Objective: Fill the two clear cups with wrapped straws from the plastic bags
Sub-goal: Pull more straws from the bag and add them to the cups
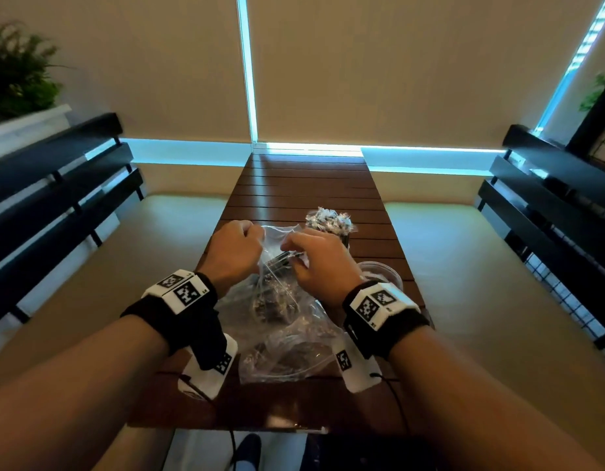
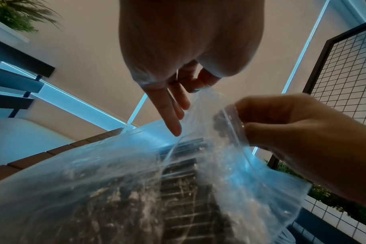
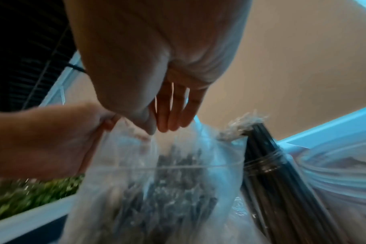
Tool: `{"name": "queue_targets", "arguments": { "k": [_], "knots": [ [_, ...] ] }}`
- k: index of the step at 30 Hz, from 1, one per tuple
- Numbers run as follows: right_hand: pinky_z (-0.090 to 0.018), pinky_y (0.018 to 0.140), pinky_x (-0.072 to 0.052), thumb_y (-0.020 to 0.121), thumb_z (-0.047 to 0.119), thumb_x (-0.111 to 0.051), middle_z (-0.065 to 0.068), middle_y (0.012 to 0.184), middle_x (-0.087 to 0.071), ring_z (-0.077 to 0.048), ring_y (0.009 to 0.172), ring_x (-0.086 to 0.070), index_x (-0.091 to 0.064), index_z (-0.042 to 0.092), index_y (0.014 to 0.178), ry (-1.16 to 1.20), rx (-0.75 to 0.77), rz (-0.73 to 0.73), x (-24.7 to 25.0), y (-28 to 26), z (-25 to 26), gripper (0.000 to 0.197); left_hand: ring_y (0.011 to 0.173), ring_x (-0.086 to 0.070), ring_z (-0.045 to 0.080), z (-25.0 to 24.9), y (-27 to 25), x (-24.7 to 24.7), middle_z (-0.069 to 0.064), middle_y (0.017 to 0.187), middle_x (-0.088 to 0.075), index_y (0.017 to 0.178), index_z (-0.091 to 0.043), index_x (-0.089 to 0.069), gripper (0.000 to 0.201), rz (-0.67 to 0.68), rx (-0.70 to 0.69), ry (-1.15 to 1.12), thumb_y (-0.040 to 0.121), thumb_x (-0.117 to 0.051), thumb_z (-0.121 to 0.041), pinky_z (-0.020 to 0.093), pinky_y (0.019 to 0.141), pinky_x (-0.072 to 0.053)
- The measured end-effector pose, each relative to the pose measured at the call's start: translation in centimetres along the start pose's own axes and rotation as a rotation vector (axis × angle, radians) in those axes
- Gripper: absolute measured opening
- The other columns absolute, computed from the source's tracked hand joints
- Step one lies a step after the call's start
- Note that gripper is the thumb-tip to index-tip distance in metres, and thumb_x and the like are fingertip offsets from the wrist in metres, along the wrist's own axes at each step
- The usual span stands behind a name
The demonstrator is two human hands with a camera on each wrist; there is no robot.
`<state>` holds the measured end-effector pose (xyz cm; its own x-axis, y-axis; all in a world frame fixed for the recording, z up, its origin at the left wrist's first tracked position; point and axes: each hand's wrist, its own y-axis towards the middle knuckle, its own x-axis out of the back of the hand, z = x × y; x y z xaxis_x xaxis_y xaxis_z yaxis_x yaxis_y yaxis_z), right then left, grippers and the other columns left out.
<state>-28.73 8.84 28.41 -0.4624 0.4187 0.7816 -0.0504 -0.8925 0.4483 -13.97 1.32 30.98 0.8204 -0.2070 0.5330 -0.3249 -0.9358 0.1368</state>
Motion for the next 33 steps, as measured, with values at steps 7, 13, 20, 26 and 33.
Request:
{"name": "queue_targets", "arguments": {
  "k": [7, 13, 20, 26, 33],
  "knots": [
    [-0.035, 0.077, -0.046, 0.090, 0.059, -0.055, -0.006, 0.110, -0.068, -0.026, 0.101, -0.063, -0.065, 0.015, 0.106, -0.466, -0.048, 0.465, -2.6, 2.8, 1.4, 0.048, 0.091, -0.060, 0.028, 0.9, -0.3, 0.6, 0.005, 0.093, -0.060, 0.093, 0.006, -0.064, 0.035, 0.054, -0.148, 0.112, 0.103, -0.042, -0.020, 0.051, 0.087, -0.054],
    [-0.037, 0.090, -0.046, 0.091, 0.026, -0.064, -0.002, 0.115, -0.061, -0.024, 0.107, -0.059, -0.063, 0.018, 0.114, -0.531, 0.060, 0.546, -2.0, 2.8, 3.3, 0.024, 0.082, -0.057, 0.014, 2.2, 0.1, 0.3, 0.002, 0.097, -0.058, 0.081, 0.000, -0.064, 0.032, 0.079, -0.237, 0.157, 0.101, -0.046, -0.017, 0.042, 0.078, -0.056],
    [-0.033, 0.077, -0.039, 0.101, 0.024, -0.048, -0.010, 0.121, -0.062, -0.028, 0.111, -0.060, -0.062, 0.006, 0.122, -0.566, 0.031, 0.732, -2.9, 3.4, 3.3, 0.030, 0.079, -0.051, 0.007, 3.6, 0.8, 0.7, 0.002, 0.097, -0.060, 0.070, -0.013, -0.054, 0.029, -0.003, -0.218, 0.217, 0.099, -0.051, -0.018, 0.014, 0.063, -0.035],
    [-0.035, 0.075, -0.050, 0.098, 0.037, -0.054, -0.014, 0.098, -0.070, -0.030, 0.089, -0.064, -0.068, 0.005, 0.097, -0.341, -0.067, 0.519, -1.5, 4.5, 1.6, 0.035, 0.066, -0.049, 0.013, 3.8, 0.5, 0.6, -0.001, 0.074, -0.057, 0.078, -0.015, -0.049, 0.024, -0.074, -0.178, 0.150, 0.101, -0.051, -0.022, 0.022, 0.054, -0.037],
    [-0.026, 0.059, -0.049, 0.086, 0.044, -0.071, -0.004, 0.073, -0.072, -0.018, 0.068, -0.066, -0.077, 0.011, 0.082, 0.044, -0.248, 0.310, -1.0, 4.8, -0.4, 0.034, 0.127, -0.044, 0.023, 4.8, 0.0, 0.1, 0.002, 0.138, -0.047, 0.143, -0.027, -0.032, 0.082, 0.300, -0.293, 0.385, 0.076, -0.079, -0.037, 0.042, 0.104, -0.046]
  ]
}}
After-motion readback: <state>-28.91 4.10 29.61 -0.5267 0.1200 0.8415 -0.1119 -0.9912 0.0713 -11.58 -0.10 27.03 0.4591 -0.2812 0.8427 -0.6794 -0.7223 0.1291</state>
